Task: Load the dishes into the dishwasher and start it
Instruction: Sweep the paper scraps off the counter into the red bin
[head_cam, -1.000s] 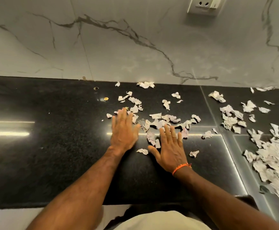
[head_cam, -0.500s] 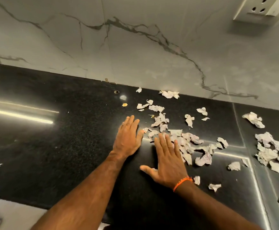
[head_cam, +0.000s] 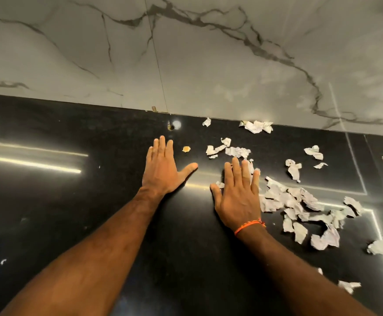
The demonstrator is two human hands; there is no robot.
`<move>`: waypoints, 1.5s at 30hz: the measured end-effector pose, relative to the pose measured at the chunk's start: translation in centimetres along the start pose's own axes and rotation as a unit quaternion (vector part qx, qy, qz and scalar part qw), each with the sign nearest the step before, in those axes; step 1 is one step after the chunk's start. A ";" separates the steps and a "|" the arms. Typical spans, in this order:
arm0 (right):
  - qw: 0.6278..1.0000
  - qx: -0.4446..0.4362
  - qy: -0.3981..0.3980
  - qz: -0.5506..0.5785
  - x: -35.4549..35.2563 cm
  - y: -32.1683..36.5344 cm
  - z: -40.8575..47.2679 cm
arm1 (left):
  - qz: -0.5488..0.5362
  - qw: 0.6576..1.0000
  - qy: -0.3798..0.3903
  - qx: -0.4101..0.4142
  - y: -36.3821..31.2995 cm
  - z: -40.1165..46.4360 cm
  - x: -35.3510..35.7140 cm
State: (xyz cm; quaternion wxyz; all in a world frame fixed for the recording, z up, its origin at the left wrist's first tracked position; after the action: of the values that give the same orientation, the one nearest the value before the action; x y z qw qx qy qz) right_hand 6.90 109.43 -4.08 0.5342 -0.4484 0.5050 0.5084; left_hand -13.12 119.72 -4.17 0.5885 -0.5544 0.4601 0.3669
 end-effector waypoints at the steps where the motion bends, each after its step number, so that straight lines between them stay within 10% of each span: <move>1: 1.000 0.016 -0.008 0.001 0.2 0.0 0.6 | 0.003 1.000 0.004 -0.003 0.2 1.4 -0.2; 8: 0.996 0.085 -0.018 -0.004 0.5 -2.2 3.9 | 0.005 0.999 0.011 0.031 -2.2 9.0 0.4; 14: 0.990 0.134 -0.002 -0.047 0.1 -6.6 4.4 | -0.002 0.972 0.061 0.227 -7.7 8.8 2.8; 30: 0.981 0.177 0.053 -0.062 -0.5 -10.1 0.5 | -0.063 0.953 0.081 0.284 -19.5 10.0 5.7; 36: 0.976 0.189 0.095 -0.044 -1.4 -11.9 -2.2 | -0.088 0.879 0.175 0.434 -24.4 7.4 6.3; 40: 0.975 0.204 0.076 -0.042 -2.9 -13.1 -4.7 | -0.067 0.922 0.146 0.352 -25.7 8.4 6.2; 45: 0.971 0.236 0.033 -0.030 -4.0 -15.4 -7.5 | -0.018 0.835 0.232 0.499 -30.9 2.6 7.6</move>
State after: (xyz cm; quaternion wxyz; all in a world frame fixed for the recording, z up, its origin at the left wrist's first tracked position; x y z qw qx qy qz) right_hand 21.70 100.38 -1.32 0.6228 -0.3412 0.6143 0.3440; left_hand 18.65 118.13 -1.79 0.6677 -0.2629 0.6936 -0.0629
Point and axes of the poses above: each hand's wrist, its own z-axis towards the middle knuckle, its own x-axis out of the palm, y = z × x, the point moved 4 cm from there along z, towards the middle knuckle, and after that the axes turned 5 degrees about -z, right-handed, at the moved point
